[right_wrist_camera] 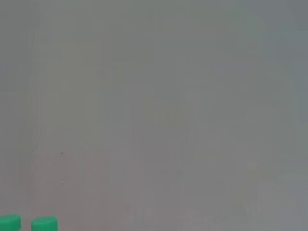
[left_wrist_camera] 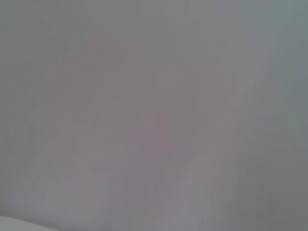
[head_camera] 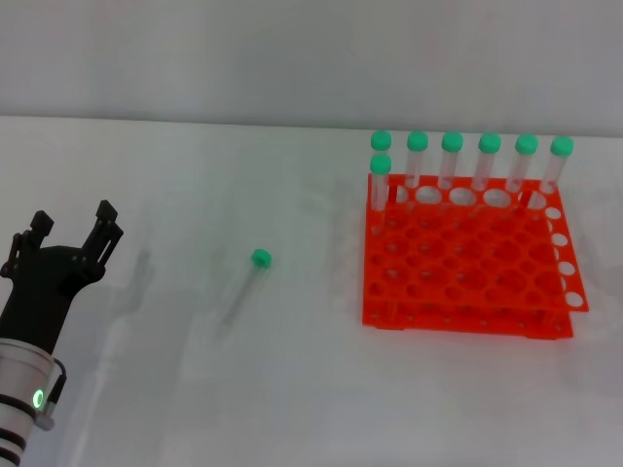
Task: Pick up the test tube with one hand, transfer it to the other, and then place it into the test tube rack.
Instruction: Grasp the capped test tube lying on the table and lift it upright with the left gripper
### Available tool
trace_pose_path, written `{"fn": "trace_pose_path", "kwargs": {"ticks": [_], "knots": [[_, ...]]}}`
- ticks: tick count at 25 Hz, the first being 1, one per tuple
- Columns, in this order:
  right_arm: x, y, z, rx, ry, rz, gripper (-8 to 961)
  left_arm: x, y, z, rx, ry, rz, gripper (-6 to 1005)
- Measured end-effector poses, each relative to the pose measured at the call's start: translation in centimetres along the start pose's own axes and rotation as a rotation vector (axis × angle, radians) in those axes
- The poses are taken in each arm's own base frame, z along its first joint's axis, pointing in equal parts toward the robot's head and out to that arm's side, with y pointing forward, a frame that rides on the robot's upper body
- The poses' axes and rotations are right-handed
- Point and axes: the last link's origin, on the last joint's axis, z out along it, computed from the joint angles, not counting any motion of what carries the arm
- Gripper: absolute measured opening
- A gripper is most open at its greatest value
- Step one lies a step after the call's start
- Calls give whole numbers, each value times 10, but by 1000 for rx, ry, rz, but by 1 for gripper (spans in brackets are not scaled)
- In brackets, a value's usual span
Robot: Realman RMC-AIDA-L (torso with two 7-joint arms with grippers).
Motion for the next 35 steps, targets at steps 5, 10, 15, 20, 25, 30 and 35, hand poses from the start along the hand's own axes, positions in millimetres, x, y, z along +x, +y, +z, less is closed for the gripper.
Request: {"fn": "trace_pose_path", "kwargs": {"ticks": [5,10,15,20,25,30,35], "knots": [[0,0,1,-1,0,0,868,0,0,0,3,-2,-9,877],[-1,0,1,-2,-3,-1,864,0,-1,1,5,-2,-49,868],[-1,-1,1,-1,-4,-4,860,5,-1,23,-40,-44,-183,858],[-2,-2,1,0,-5,-6,856,26,-10,57,-208,-161,-305,848],[-3,-1,3,-2,-9,-6,852,56,-21,95,-329,-370,-322,839],[-3,-1,3,-2,-10,-6,847,89,-14,123,-414,-588,-262,829],[-3,1,4,-5,-10,-3,843,119,6,142,-498,-770,-125,819]]}}
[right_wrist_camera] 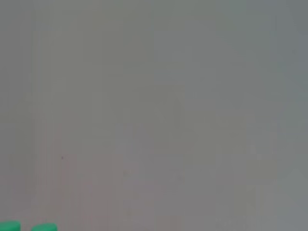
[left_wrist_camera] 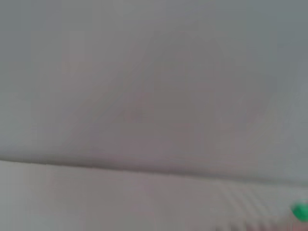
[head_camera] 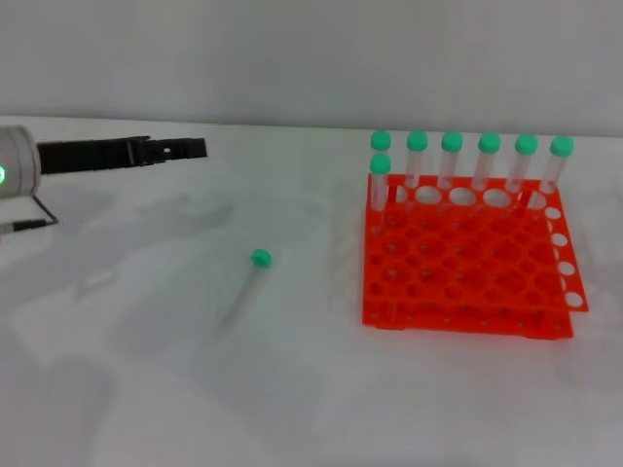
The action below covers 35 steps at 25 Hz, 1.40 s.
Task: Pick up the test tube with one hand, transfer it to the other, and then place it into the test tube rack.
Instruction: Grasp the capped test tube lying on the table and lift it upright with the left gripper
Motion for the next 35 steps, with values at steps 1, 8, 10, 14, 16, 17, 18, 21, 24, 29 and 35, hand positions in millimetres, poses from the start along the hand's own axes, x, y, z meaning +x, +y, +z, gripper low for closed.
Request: {"fn": "trace_pose_path", "kwargs": {"ticks": [1,8,10,14,16,17,18,21,24,29,35], "knots": [[0,1,1,-2,-1,1,843,4,4,0,-5,-34,12,817],[0,1,2,-3,-1,2,837,33,33,12,47,-321,94,804],[-1,1,2,-4,-1,2,835,35,43,20,54,-382,110,800],[0,2,2,-5,0,3,832,30,61,39,74,-494,173,792],[0,2,2,-5,1,3,830,26,68,47,88,-538,189,788],[0,2,1,-4,1,4,829,23,71,52,99,-558,193,786],[1,2,1,-4,2,4,829,20,74,55,108,-572,192,784],[1,1,0,-1,4,4,826,15,77,66,162,-591,179,779],[1,1,0,-2,3,3,824,6,76,73,230,-648,158,773],[0,2,1,-3,1,0,820,-12,81,86,311,-755,162,763],[-2,1,4,-5,-2,-6,815,-18,85,91,316,-772,175,751]]}}
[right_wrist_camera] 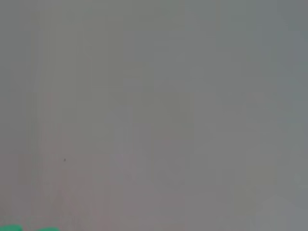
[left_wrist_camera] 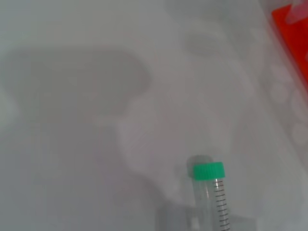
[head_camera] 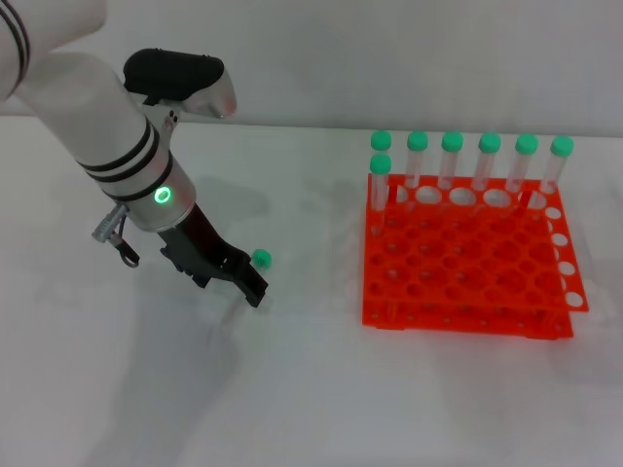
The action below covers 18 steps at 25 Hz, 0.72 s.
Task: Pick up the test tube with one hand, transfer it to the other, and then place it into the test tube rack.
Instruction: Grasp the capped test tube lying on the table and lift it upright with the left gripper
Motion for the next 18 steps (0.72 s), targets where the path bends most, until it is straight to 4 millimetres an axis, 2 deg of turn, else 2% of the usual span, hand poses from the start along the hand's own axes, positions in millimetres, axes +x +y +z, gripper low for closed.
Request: {"fn": "trace_pose_path", "kwargs": {"ticks": [9,15,18], "knots": [[-2,-1,1,-1,-4,-5,807,-4,8,10,9,-42,21,734],[-2,-2,1,0,-5,-7,802,-7,9,16,54,-77,7,492],[-2,-2,1,1,-5,-10,800,-7,9,16,61,-74,4,482]]}}
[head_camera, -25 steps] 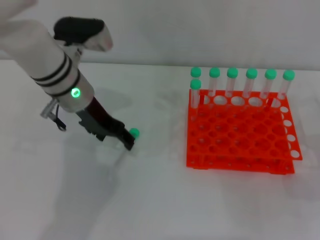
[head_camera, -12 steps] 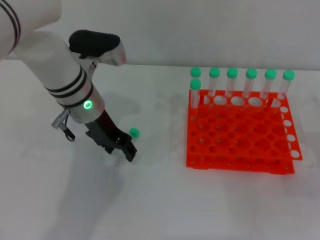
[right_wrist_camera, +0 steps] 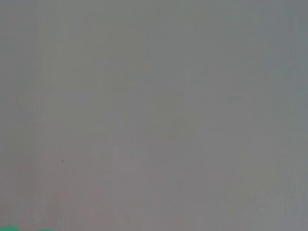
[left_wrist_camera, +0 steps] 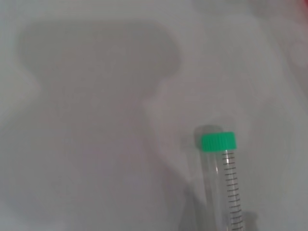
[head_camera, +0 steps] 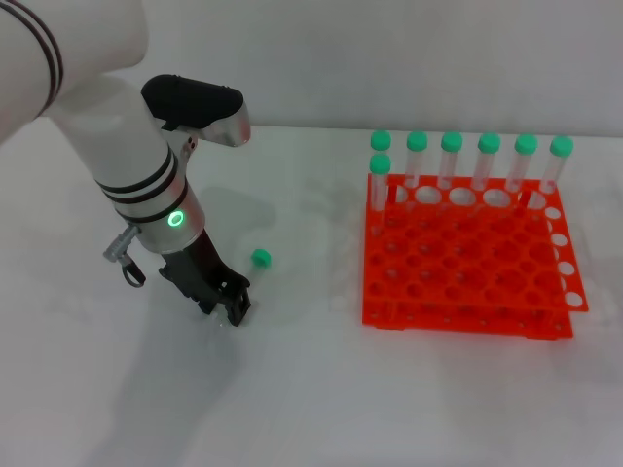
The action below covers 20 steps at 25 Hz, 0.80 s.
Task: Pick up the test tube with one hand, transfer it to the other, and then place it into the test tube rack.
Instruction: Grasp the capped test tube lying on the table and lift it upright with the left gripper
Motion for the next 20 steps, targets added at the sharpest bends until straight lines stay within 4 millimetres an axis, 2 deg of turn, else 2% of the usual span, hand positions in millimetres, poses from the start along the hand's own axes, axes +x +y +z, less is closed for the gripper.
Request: {"fn": "trace_pose_path", "kwargs": {"ticks": [3,10,16,20], "knots": [[0,-1,0,2,-1,-2,798,1,0,0,5,5,1,473],[-1,-6,-1,25,-8,3,792,6,4,1,4,18,19,295],[-1,-8,-3,37,-7,5,787,21,-3,-7,24,116,-4,185],[-1,-11,-5,54,-11,11,784,33,-3,-12,-19,215,0,185]]}}
